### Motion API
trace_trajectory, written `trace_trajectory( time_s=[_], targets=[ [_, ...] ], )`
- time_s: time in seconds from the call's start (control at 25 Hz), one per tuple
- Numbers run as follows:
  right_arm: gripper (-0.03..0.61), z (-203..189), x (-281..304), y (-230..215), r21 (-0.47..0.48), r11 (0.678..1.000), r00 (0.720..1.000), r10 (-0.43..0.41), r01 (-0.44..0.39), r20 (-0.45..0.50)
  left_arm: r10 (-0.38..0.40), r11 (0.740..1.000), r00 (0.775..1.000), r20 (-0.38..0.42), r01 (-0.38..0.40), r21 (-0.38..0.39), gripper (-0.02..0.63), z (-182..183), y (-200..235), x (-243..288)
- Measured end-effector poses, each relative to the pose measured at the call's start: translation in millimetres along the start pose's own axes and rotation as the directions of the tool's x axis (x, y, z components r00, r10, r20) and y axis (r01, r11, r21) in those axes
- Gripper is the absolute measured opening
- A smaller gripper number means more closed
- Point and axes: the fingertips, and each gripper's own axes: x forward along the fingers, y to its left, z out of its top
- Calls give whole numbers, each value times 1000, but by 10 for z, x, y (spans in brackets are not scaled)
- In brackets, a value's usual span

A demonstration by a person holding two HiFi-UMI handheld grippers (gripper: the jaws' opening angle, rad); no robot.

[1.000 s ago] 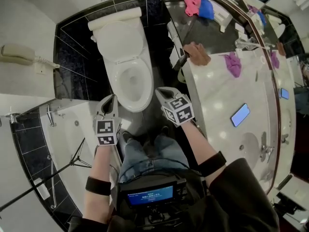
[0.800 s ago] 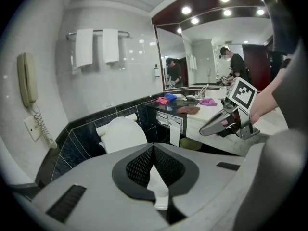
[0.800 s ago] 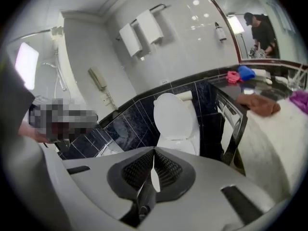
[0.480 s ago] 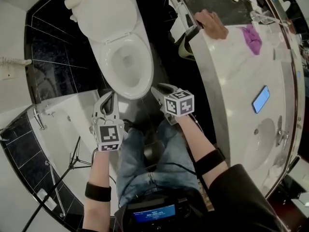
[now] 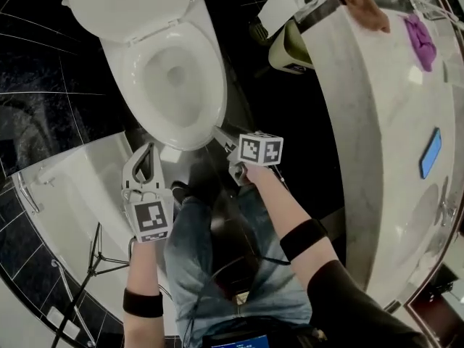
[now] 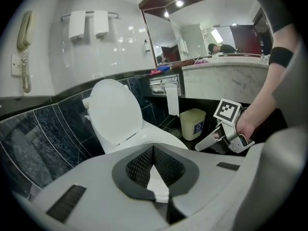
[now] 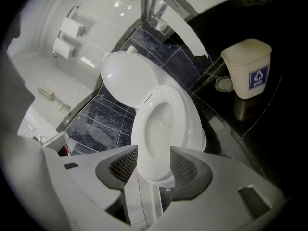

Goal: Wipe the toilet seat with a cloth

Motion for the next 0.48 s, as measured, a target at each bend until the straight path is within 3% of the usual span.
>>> trace_trajectory(
  time_s=[0.12,0.28,0.48],
  targets=[
    [234,-102,245,-248,82,997,1000,11,-13,25,-7,1000,1000,-9,7,8,0,-254,-77,180],
    [235,-180,445,-480,188,982,998,19,-29,55,15,998,999,-37,-18,-63,0,-457,-170,305],
    [222,-184,562,-576,276,960,996,26,-49,86,-15,1000,999,-45,14,-25,0,-620,-229,399]
  ],
)
